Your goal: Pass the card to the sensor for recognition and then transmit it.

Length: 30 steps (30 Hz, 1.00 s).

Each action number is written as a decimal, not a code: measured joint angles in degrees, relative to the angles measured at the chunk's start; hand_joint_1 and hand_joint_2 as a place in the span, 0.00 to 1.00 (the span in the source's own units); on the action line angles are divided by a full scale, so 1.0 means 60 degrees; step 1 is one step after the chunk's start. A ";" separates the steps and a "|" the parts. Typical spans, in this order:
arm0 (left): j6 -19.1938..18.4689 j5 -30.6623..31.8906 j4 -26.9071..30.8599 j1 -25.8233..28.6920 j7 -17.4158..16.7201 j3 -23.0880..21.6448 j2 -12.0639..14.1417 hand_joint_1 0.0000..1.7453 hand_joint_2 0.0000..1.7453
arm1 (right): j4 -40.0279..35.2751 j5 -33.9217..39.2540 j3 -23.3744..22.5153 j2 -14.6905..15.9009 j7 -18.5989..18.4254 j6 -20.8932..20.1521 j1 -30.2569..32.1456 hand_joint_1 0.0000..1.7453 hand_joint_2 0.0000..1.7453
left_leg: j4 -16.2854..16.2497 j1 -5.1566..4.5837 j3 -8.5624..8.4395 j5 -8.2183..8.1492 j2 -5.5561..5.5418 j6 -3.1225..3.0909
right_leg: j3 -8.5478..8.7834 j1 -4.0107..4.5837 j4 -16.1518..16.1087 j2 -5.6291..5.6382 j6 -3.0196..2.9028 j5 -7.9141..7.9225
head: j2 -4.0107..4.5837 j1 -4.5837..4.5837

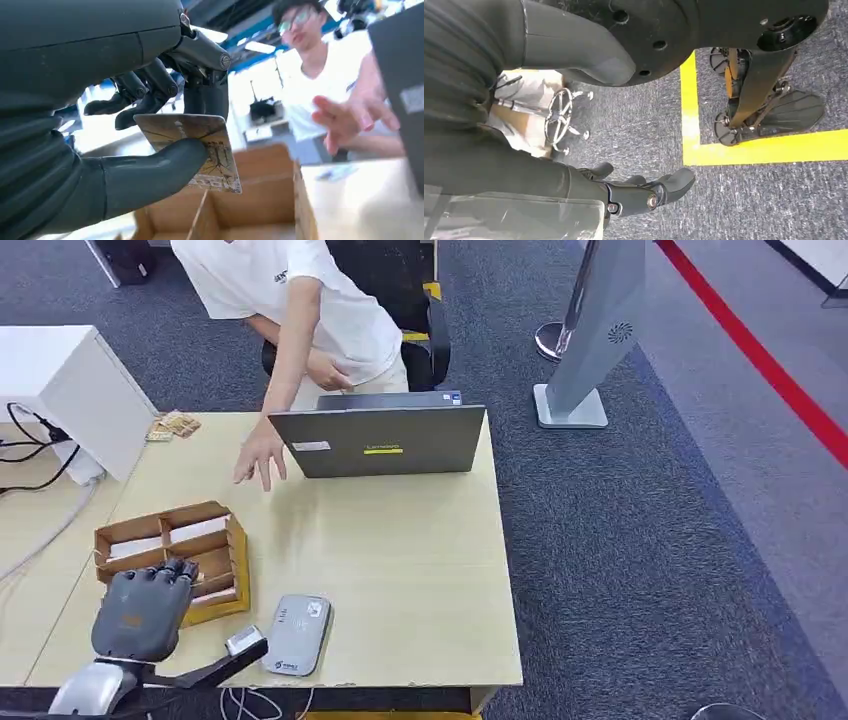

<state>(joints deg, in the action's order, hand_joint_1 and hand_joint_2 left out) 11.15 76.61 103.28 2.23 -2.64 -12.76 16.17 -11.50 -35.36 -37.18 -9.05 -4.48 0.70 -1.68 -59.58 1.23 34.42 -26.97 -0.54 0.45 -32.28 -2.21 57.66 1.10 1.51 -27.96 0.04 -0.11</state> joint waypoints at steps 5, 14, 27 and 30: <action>-0.0018 -0.0098 0.0505 -0.0141 0.0138 -0.0317 0.0375 1.00 1.00 | 0.0000 -0.0008 -0.0062 -0.0022 -0.0084 0.0033 0.0011 0.00 1.00 | 0.0000 0.0000 0.0000 -0.0001 0.0001 0.0000 | -0.0001 0.0000 0.0000 0.0001 0.0000 0.0000 | 0.0000 0.0003; 0.0095 -0.0215 0.1042 -0.0313 0.0342 -0.0631 0.0799 1.00 1.00 | 0.0000 -0.0033 -0.0193 -0.0047 -0.0237 0.0044 0.0035 0.00 1.00 | 0.0000 0.0000 0.0000 0.0000 0.0001 0.0000 | -0.0002 0.0000 0.0000 0.0002 0.0000 0.0000 | 0.0000 0.0003; 0.1891 0.0980 -0.1008 -0.2945 -0.0394 -0.0733 -0.0636 1.00 1.00 | 0.0004 -0.1103 0.0007 -0.0197 -0.0561 0.0087 -0.0021 0.00 1.00 | -0.0005 -0.0003 0.0003 0.0024 -0.0025 -0.0011 | 0.0004 -0.0001 -0.0002 -0.0031 -0.0006 0.0022 | 0.0000 0.0000; 0.2106 0.0944 -0.1542 -0.3238 -0.0342 -0.0729 -0.0845 1.00 1.00 | 0.0004 -0.1294 0.0073 -0.0208 -0.0660 0.0087 -0.0039 0.00 1.00 | -0.0007 -0.0003 0.0003 0.0025 -0.0026 -0.0010 | -0.0002 -0.0001 -0.0002 -0.0030 -0.0006 0.0022 | 0.0000 0.0003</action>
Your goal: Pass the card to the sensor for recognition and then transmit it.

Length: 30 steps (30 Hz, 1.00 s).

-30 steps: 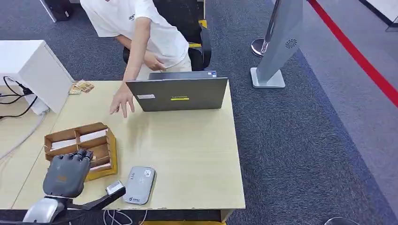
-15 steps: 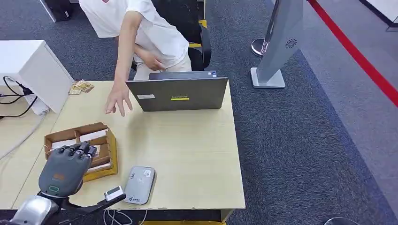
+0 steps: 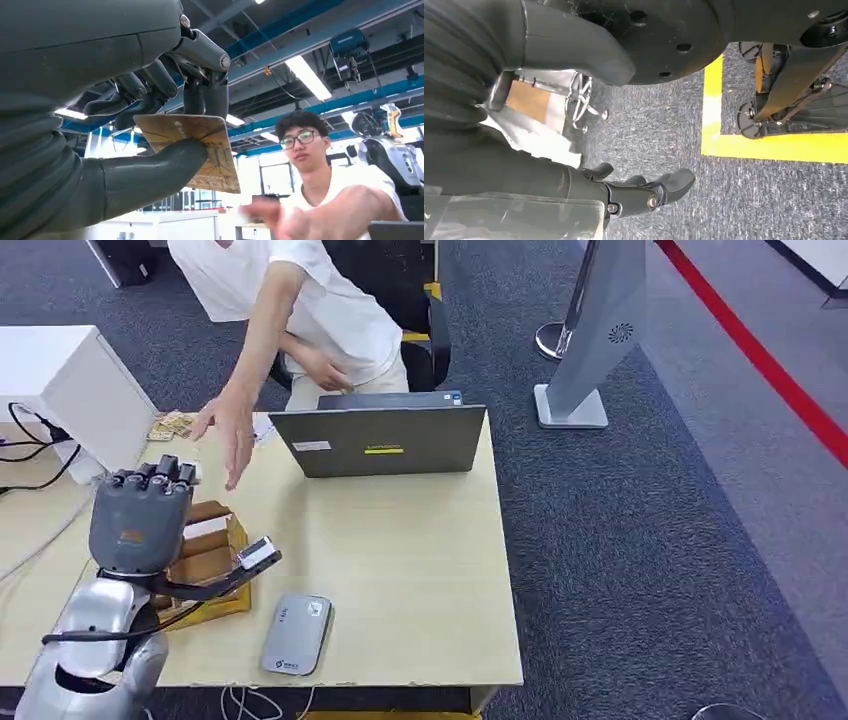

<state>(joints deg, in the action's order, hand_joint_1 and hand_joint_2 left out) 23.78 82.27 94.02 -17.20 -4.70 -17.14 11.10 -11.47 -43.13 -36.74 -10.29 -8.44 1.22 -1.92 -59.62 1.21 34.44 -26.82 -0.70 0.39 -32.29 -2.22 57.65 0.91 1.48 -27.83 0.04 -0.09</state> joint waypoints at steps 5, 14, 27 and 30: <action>0.0820 0.0288 -0.2126 -0.1052 -0.0029 0.0029 -0.0295 1.00 1.00 | 0.0000 -0.0371 0.0215 -0.0004 -0.0087 -0.0120 -0.0035 0.00 1.00 | 0.0001 0.0000 0.0002 0.0004 0.0001 -0.0001 | 0.0003 0.0001 0.0003 0.0000 -0.0001 0.0000 | 0.0000 0.0000; 0.1325 0.0328 -0.4539 -0.1850 -0.0084 0.0128 -0.0608 1.00 1.00 | 0.0000 -0.0510 0.0313 -0.0004 -0.0014 -0.0186 -0.0043 0.00 1.00 | 0.0001 0.0001 0.0007 0.0010 -0.0001 0.0006 | 0.0003 0.0000 0.0005 0.0001 -0.0001 0.0001 | 0.0000 0.0000; 0.0946 -0.0244 -0.5325 -0.1915 0.0142 0.0346 -0.0790 0.00 1.00 | 0.0000 -0.0582 0.0346 -0.0004 -0.0120 -0.0186 -0.0039 0.00 1.00 | 0.0002 0.0001 0.0009 0.0010 -0.0002 0.0006 | 0.0001 0.0001 0.0005 0.0001 -0.0001 0.0000 | 0.0000 0.0000; 0.0936 -0.0259 -0.5332 -0.1914 0.0142 0.0350 -0.0801 0.00 1.00 | 0.0000 -0.0583 0.0346 -0.0004 -0.0120 -0.0186 -0.0040 0.00 1.00 | 0.0002 0.0001 0.0010 0.0010 -0.0002 0.0006 | 0.0001 0.0001 0.0005 0.0001 -0.0001 0.0000 | 0.0000 0.0000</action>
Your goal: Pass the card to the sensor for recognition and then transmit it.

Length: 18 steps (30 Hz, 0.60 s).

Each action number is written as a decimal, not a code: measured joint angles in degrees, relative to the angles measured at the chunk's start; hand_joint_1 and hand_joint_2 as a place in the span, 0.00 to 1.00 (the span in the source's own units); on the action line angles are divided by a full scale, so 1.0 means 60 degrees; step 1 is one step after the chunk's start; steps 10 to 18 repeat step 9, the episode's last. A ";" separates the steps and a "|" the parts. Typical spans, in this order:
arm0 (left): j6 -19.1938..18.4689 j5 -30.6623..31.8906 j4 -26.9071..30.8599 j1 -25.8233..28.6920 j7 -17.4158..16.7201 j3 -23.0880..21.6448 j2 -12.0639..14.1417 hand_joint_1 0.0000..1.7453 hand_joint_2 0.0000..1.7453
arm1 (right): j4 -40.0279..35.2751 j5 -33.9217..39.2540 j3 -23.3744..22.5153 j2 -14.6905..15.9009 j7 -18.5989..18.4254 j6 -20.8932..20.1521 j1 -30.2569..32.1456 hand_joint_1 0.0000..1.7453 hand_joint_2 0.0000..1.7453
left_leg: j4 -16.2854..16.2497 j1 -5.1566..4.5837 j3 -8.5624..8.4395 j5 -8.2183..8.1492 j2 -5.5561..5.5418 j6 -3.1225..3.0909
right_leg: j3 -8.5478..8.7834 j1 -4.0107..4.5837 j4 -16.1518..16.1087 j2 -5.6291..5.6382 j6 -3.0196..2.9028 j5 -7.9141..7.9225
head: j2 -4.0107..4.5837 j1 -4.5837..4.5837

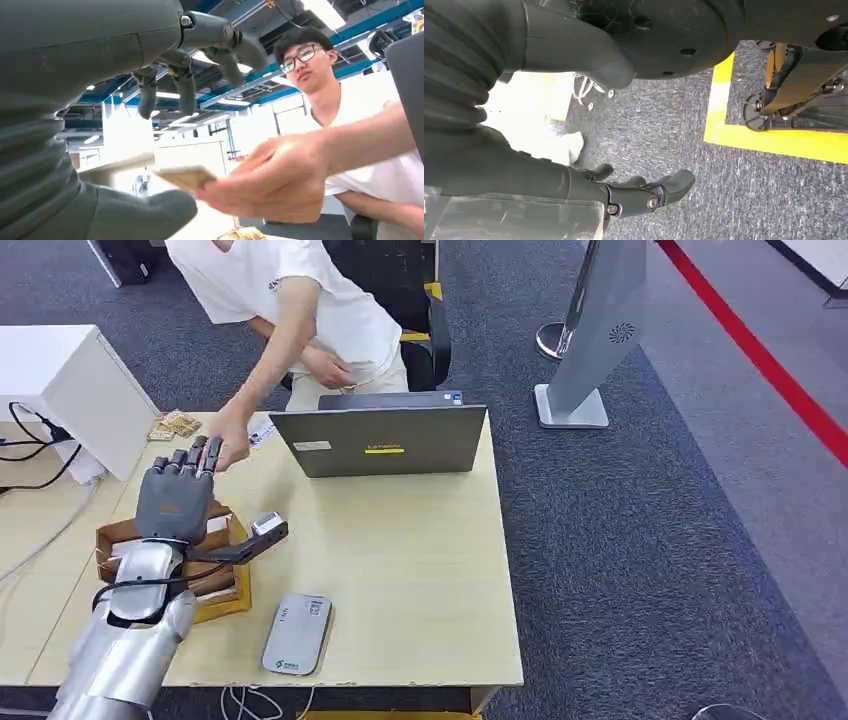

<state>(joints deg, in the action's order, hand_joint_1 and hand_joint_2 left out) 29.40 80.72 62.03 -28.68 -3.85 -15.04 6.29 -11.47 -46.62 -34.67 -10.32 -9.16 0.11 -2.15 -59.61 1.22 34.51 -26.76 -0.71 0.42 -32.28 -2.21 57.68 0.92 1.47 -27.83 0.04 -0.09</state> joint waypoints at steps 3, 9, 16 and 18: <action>-0.0139 -0.0018 0.0036 0.0055 -0.0044 0.0000 -0.0026 0.00 1.00 | 0.0000 0.0011 0.0000 0.0000 0.0000 0.0014 0.0000 0.00 1.00 | 0.0000 0.0000 0.0000 0.0000 0.0000 0.0000 | 0.0000 0.0000 0.0000 0.0000 0.0000 0.0000 | 0.0000 0.0000; -0.0824 -0.0420 0.0967 0.0553 -0.0149 0.0000 0.0004 0.00 1.00 | 0.0000 0.0084 -0.0007 0.0000 0.0000 0.0102 0.0026 0.00 1.00 | 0.0001 0.0000 0.0004 0.0000 0.0000 0.0000 | -0.0001 0.0000 0.0000 0.0000 0.0000 -0.0001 | 0.0000 0.0000; -0.0824 -0.0420 0.0967 0.0553 -0.0149 0.0000 0.0004 0.00 1.00 | 0.0000 0.0084 -0.0007 0.0000 0.0000 0.0102 0.0026 0.00 1.00 | 0.0001 0.0000 0.0004 0.0000 0.0000 0.0000 | -0.0001 0.0000 0.0000 0.0000 0.0000 -0.0001 | 0.0000 0.0000; -0.0824 -0.0420 0.0967 0.0553 -0.0149 0.0000 0.0004 0.00 1.00 | 0.0000 0.0084 -0.0007 0.0000 0.0000 0.0102 0.0026 0.00 1.00 | 0.0001 0.0000 0.0004 0.0000 0.0000 0.0000 | -0.0001 0.0000 0.0000 0.0000 0.0000 -0.0001 | 0.0000 0.0000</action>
